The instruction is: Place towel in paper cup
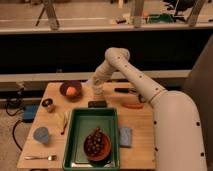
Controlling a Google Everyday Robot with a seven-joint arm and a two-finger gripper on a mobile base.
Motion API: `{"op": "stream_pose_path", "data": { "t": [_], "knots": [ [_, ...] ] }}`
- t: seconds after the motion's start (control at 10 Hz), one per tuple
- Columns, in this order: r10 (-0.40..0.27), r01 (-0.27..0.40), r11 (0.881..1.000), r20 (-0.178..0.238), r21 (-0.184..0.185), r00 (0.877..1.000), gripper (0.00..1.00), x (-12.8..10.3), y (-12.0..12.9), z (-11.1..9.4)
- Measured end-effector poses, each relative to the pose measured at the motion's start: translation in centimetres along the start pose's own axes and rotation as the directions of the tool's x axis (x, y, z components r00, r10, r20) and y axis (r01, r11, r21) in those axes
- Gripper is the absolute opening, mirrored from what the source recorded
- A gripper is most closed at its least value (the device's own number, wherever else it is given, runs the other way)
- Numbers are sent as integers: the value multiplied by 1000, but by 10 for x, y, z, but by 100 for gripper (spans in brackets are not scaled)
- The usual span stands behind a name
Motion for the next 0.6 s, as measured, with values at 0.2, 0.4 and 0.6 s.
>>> {"op": "stream_pose_path", "data": {
  "t": [0.2, 0.4, 0.6],
  "knots": [
    [3, -3, 1000, -1, -1, 1000, 0, 1, 1, 0],
    [4, -4, 1000, 0, -1, 1000, 0, 1, 1, 0],
    [7, -7, 1000, 0, 0, 1000, 9, 1, 1, 0]
  ]
}}
